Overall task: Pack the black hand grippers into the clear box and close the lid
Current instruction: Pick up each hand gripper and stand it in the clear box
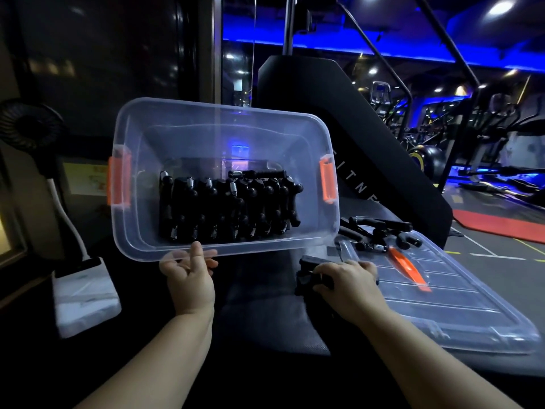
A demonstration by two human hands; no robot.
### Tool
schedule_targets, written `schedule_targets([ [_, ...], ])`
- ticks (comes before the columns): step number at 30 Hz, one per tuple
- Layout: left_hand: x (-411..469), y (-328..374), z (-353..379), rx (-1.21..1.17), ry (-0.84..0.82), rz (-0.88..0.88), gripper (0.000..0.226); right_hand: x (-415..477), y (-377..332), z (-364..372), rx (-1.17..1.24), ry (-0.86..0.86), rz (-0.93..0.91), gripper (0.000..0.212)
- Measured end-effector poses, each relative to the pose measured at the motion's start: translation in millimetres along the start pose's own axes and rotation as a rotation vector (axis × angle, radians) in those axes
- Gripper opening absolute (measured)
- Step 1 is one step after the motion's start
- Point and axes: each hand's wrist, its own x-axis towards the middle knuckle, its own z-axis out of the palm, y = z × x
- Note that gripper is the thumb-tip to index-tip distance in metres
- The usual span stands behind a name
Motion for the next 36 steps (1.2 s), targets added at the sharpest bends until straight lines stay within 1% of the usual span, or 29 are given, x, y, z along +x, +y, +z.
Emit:
schedule_targets([
  [5, 0.9, -1.4, -0.7, -0.001, -0.002, -0.005, 0.019, -0.3, -6.6, -0.2, 0.024, -0.023, -0.008, 0.039],
  [9, 1.6, -2.2, -1.0, 0.0, -0.003, -0.004, 0.019, -1.9, 1.2, -7.5, 0.02, -0.034, -0.041, 0.047],
  [12, 2.2, -2.7, -0.7, -0.002, -0.003, -0.007, 0.019, -2.4, 14.4, -14.0, 0.043, -0.103, -0.065, 0.06],
  [15, 1.8, -2.9, -0.4, -0.007, -0.005, -0.016, 0.019, -4.7, 26.0, -19.1, 0.087, -0.253, -0.054, 0.071],
  [17, 1.4, -2.8, -0.8, -0.009, -0.007, -0.019, 0.019, -6.9, 29.2, -21.2, 0.07, -0.341, -0.052, 0.079],
  [19, 1.2, -2.8, -1.3, -0.011, -0.007, -0.022, 0.018, -8.1, 29.4, -23.3, 0.044, -0.358, -0.058, 0.083],
  [22, 0.6, -2.2, -1.2, -0.002, -0.008, -0.024, 0.018, -8.4, 26.5, -26.4, 0.009, -0.316, -0.076, 0.081],
  [26, 0.8, -1.7, -0.9, -0.002, -0.004, -0.02, 0.019, -12.3, 21.1, -28.3, -0.005, -0.184, -0.161, 0.064],
  [29, 1.8, -2.4, -0.6, 0.003, -0.004, -0.018, 0.019, -15.1, 16.9, -29.2, 0.058, -0.142, -0.193, 0.051],
  [32, 1.7, -3.4, -0.7, 0.003, -0.003, -0.014, 0.019, -16.3, 11.3, -24.6, 0.09, -0.047, -0.258, 0.053],
  [36, 1.8, -3.3, 0.2, 0.001, 0.003, -0.005, 0.019, -14.4, 7.7, -23.0, 0.174, 0.078, -0.27, 0.038],
])
